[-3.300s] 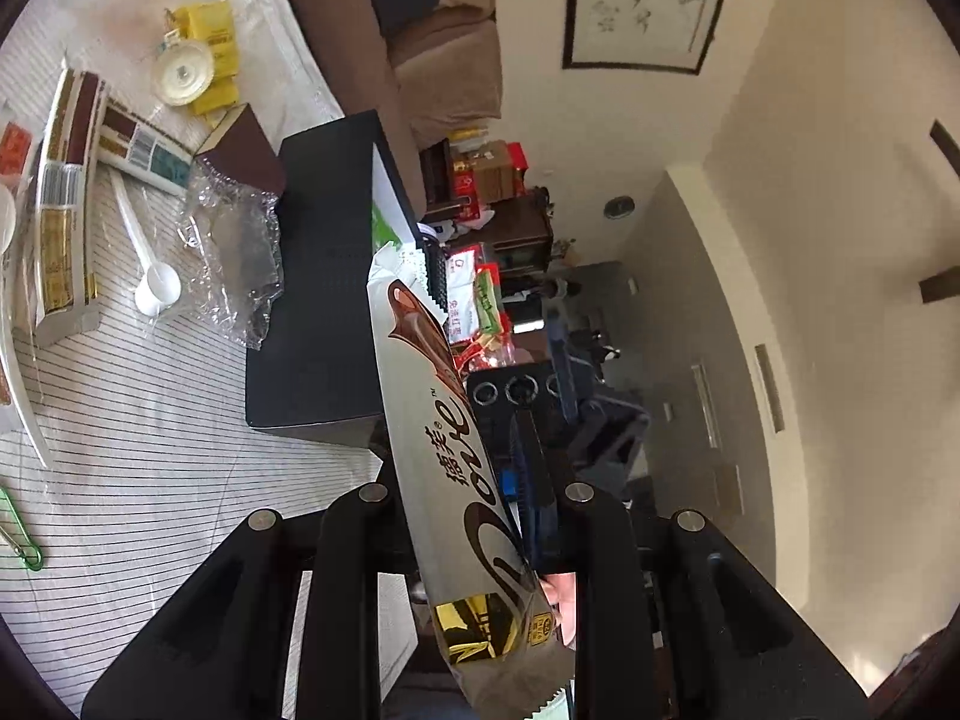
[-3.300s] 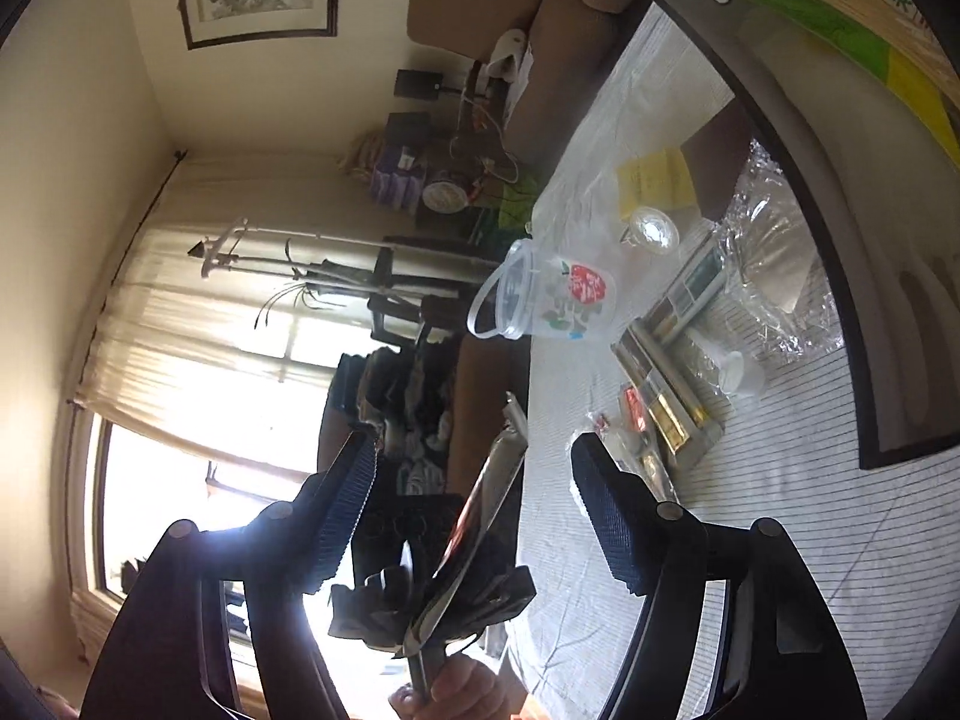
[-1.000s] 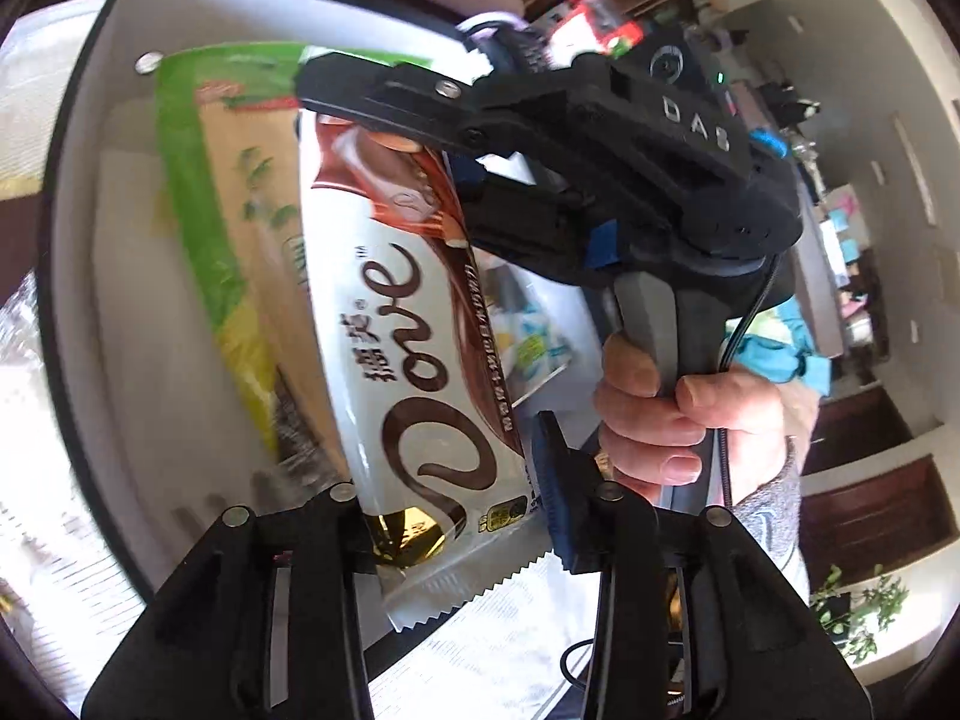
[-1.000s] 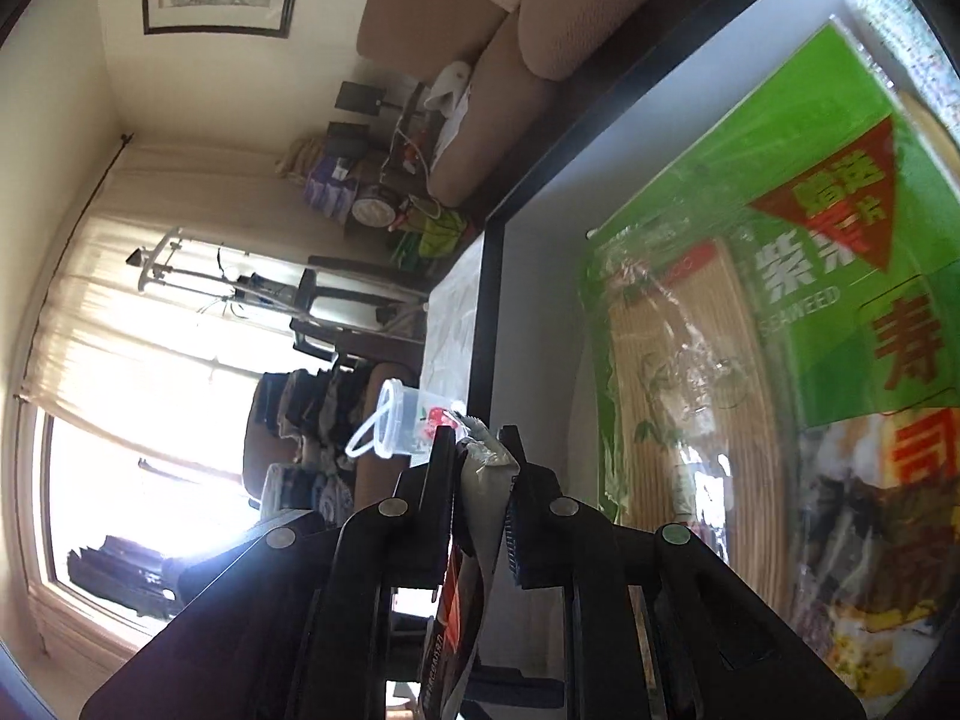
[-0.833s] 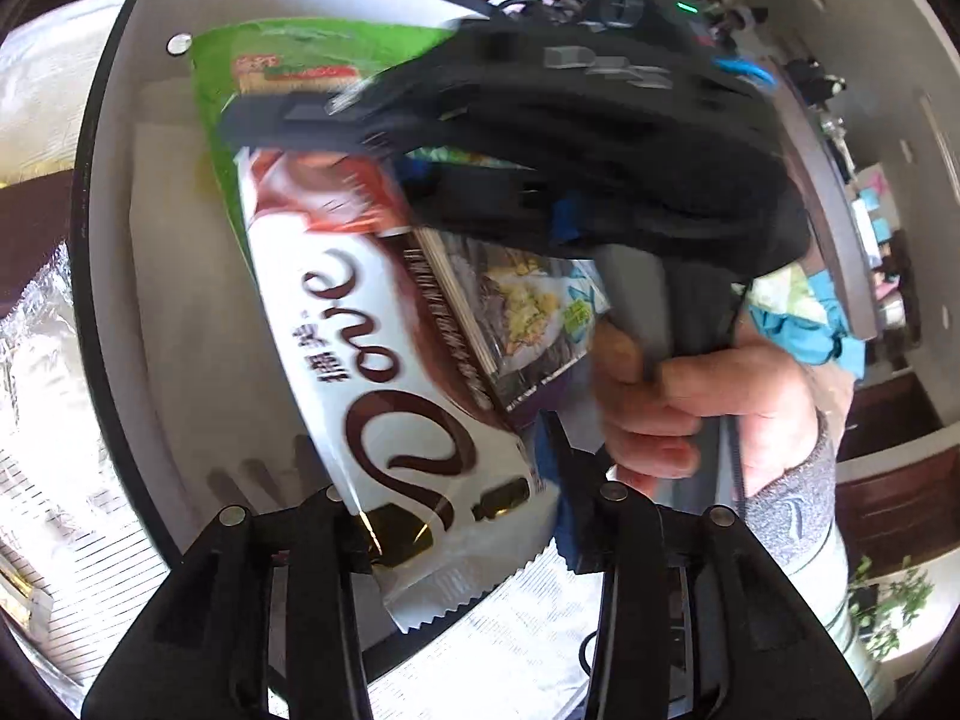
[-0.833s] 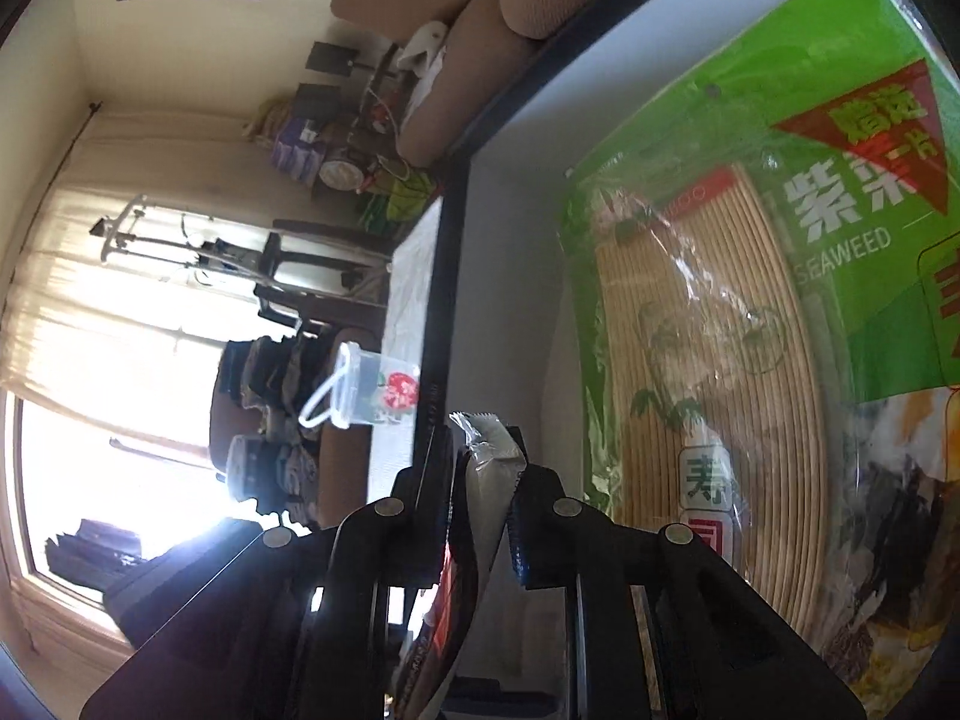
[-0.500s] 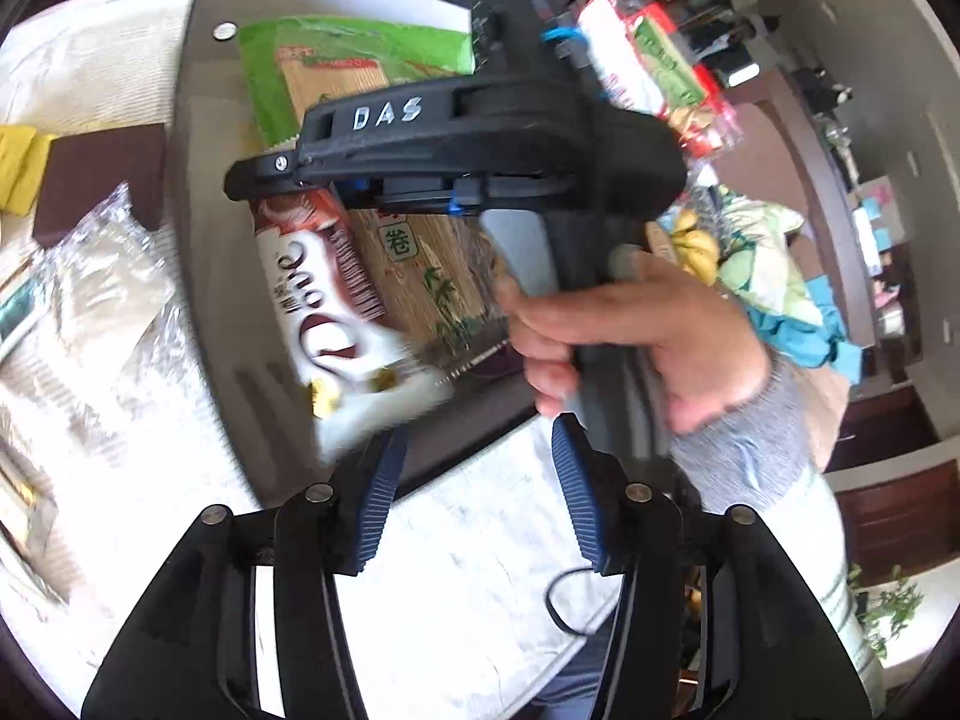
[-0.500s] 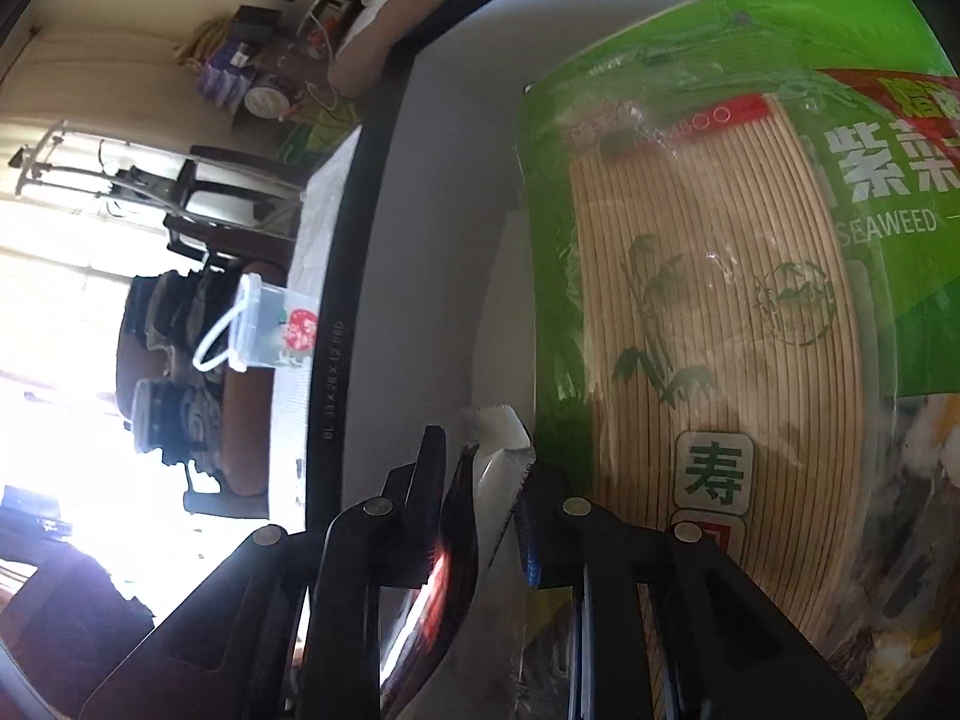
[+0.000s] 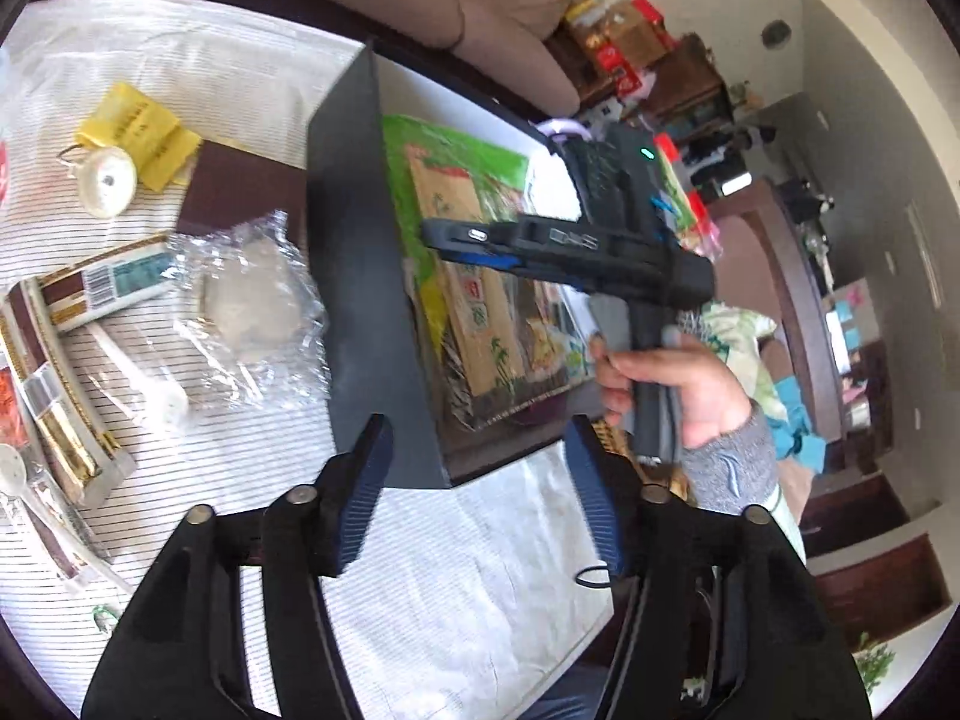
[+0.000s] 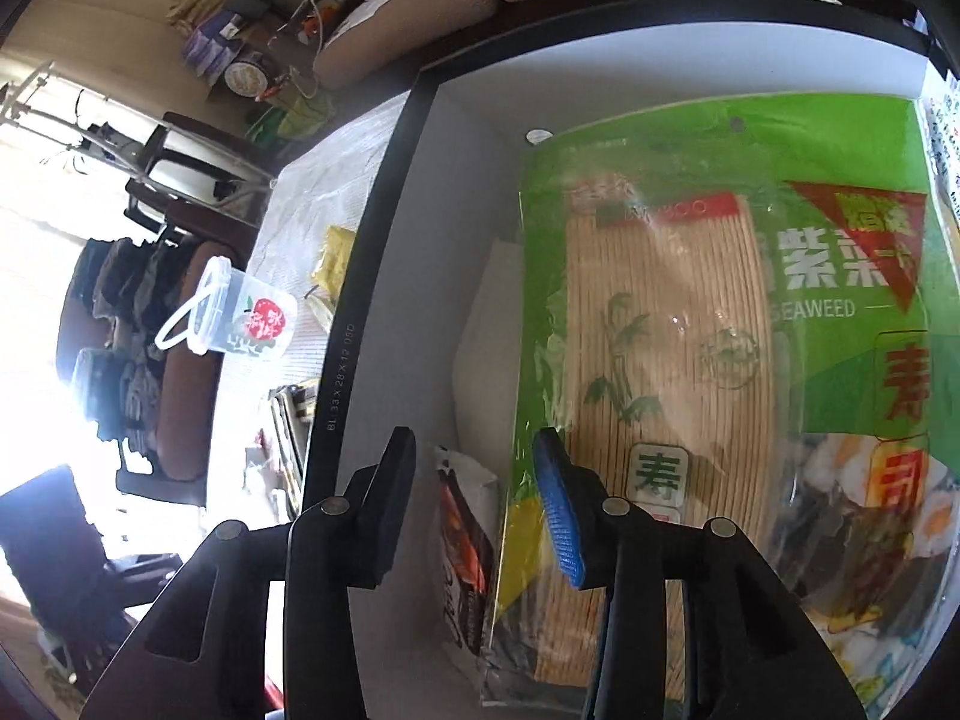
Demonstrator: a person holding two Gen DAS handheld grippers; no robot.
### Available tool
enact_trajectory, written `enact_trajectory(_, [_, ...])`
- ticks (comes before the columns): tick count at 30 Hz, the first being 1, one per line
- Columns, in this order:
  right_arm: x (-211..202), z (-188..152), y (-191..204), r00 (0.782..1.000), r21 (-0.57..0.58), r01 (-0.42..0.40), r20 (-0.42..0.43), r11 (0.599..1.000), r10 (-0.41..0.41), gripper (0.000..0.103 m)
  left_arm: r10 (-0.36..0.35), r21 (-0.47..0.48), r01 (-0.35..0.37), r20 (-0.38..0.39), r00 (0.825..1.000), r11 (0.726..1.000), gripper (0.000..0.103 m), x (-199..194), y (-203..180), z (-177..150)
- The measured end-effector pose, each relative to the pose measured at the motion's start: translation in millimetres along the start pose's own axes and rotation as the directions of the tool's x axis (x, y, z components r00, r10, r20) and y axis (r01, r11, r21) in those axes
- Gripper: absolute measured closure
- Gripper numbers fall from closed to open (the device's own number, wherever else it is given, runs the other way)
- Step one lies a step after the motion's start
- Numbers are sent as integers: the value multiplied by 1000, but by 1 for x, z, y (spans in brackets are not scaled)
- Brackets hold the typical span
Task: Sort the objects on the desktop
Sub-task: 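Withdraw both tools from the box back over the table packets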
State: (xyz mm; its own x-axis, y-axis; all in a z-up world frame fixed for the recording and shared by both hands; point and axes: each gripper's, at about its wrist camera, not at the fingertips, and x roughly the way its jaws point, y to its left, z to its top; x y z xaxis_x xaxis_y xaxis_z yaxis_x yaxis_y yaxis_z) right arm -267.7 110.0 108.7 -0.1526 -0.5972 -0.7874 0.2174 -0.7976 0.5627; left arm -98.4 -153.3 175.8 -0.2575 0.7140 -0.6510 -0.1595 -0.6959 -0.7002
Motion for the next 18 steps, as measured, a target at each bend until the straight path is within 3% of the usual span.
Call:
enact_trajectory(4, [-15,-10,10,999,-26,-31,35,999,32,44,21,-44,-19,45,999,999,1,-5,25,-8])
enact_trajectory(6, [-20,-16,22,996,-47,-67,58,997,69,37,58,-61,-54,69,996,997,0,-10,38,-13])
enact_trajectory(8, [-25,-26,36,993,-87,-92,67,992,98,22,75,-99,-66,91,993,993,0,-20,54,-19])
enact_trajectory(11, [-25,-41,68,990,-165,-108,71,980,121,19,85,-172,-61,136,987,983,0,-43,82,-30])
enact_trajectory(18, [-12,-74,138,972,-249,-198,73,948,223,11,197,-321,-112,245,949,940,0,-95,127,-67])
